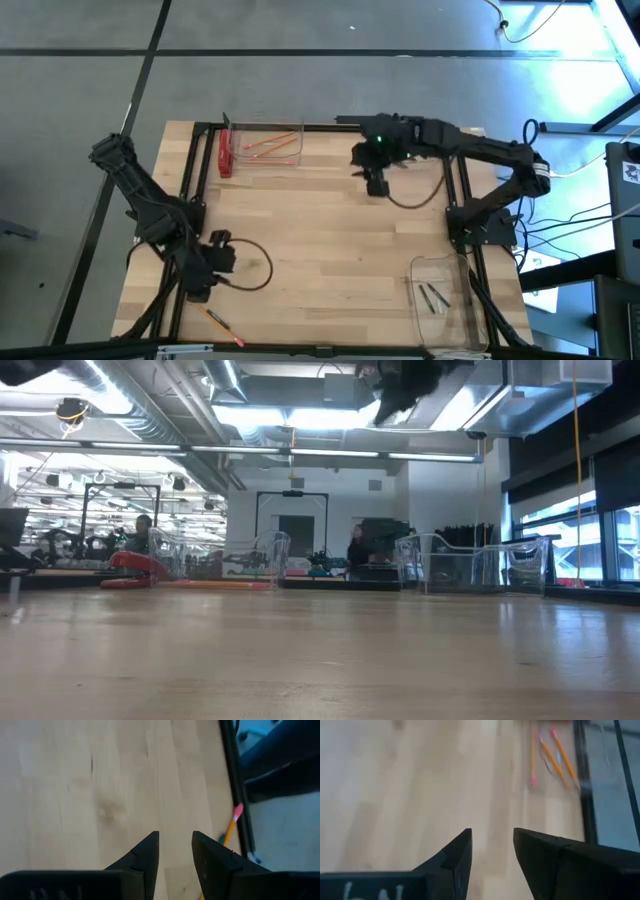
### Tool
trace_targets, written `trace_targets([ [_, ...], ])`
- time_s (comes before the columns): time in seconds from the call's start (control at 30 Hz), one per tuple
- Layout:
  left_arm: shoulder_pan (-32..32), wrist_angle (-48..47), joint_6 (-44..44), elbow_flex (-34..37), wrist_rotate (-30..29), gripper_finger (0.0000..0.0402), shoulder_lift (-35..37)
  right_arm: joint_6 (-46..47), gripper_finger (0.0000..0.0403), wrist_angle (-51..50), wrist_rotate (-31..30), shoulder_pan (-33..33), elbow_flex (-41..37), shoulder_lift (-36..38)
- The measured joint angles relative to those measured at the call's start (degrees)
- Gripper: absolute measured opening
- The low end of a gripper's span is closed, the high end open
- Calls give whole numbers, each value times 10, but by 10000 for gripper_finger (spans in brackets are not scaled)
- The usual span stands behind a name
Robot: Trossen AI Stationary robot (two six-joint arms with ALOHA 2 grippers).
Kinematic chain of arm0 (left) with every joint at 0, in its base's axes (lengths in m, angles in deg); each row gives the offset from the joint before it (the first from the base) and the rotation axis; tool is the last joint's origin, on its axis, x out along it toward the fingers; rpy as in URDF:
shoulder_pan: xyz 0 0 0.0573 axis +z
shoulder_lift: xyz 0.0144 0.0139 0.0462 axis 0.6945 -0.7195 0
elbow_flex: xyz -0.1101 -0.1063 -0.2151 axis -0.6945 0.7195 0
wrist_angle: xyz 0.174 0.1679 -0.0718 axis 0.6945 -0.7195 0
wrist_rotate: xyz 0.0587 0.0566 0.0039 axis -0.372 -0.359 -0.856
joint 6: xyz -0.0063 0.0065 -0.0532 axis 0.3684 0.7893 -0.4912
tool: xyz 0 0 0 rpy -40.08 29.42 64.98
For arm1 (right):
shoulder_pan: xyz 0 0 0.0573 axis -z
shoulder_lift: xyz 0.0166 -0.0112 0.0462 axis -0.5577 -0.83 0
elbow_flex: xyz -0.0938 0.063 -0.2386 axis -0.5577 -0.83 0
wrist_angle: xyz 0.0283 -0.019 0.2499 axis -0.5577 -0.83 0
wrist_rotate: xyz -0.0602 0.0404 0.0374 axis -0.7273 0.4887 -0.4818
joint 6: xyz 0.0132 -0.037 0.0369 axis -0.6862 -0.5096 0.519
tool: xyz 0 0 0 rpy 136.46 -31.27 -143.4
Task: Sort crayons/erasers/pens/pencils in bins
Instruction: Put the green crayon into the bottom transparent bin
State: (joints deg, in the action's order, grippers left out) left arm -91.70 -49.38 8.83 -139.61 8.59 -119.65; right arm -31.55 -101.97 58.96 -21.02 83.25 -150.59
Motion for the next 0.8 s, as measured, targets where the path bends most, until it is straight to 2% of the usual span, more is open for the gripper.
trace_targets([
  [0.37,-96,25,-29,0,15,110,-117,94,147,71,-1,-138,0,6],
  [0.57,-129,99,-32,0,20,110,-189,115,147,116,-2,-178,0,6],
  [0.8,-144,148,-47,0,38,110,-253,117,147,142,-2,-191,0,6],
])
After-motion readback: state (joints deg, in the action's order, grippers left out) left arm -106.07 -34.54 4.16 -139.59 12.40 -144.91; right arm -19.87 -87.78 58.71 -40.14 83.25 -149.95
